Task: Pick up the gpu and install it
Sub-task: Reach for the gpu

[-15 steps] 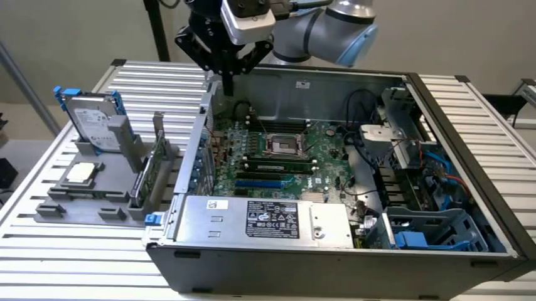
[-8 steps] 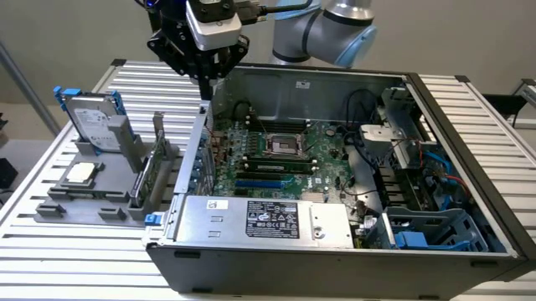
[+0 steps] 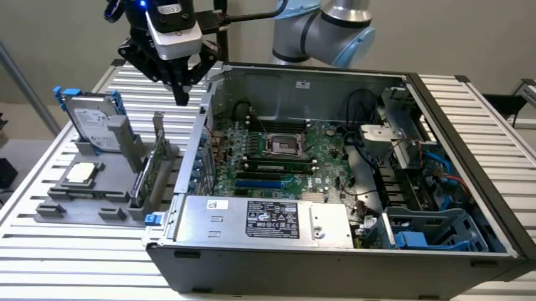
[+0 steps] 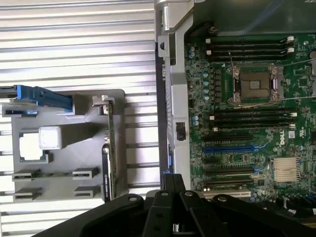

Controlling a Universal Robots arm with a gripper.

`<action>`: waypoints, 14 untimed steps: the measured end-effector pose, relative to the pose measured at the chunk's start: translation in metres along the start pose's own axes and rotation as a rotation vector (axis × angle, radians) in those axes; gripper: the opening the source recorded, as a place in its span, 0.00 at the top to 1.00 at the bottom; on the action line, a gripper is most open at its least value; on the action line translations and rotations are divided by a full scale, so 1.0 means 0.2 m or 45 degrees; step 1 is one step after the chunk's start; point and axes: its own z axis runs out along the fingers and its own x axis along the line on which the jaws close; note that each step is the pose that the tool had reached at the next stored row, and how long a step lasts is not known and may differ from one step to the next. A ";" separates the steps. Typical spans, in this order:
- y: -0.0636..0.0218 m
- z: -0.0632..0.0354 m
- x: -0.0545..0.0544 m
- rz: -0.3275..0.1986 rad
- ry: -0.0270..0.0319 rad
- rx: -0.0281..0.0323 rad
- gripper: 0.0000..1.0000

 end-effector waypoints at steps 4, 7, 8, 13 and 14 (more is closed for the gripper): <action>-0.010 0.029 0.09 0.000 -0.0001 -0.0001 0.89; -0.016 0.049 0.16 0.000 0.0000 -0.0001 0.89; -0.018 0.054 0.18 0.000 0.0000 0.0000 0.89; -0.028 0.069 0.30 0.000 0.0000 -0.0001 0.89; -0.030 0.070 0.32 0.000 -0.0001 -0.0002 0.89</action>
